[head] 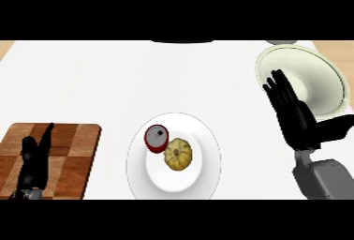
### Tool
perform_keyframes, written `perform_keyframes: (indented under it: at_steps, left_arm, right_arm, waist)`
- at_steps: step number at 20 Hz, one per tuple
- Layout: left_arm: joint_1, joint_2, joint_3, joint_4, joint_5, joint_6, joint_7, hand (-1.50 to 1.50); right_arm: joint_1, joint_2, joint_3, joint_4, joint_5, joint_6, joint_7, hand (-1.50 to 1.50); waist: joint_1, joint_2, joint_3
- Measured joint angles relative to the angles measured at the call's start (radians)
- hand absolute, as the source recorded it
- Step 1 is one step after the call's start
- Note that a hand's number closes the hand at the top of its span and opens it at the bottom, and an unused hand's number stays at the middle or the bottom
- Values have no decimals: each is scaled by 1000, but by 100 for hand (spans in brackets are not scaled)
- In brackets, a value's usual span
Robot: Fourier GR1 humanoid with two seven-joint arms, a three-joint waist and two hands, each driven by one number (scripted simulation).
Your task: Pick the squash from the plate and place it in the bowl
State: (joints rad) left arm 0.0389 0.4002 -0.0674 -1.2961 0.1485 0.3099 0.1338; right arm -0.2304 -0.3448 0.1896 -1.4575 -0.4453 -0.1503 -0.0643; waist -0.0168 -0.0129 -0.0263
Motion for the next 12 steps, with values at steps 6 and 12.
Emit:
perform_keyframes:
  at_steps: [6, 12]
  left_arm:
    - [625, 136, -39, -475, 13, -23, 218, 0]
    - [756, 148, 17, -550, 24, -5, 226, 0]
  right_arm:
    - [-74, 82, 223, -35, 96, 48, 52, -150]
    - [-172, 29, 350, -37, 329, 9, 55, -150]
  waist:
    - [112, -43, 76]
    - [49, -82, 32]
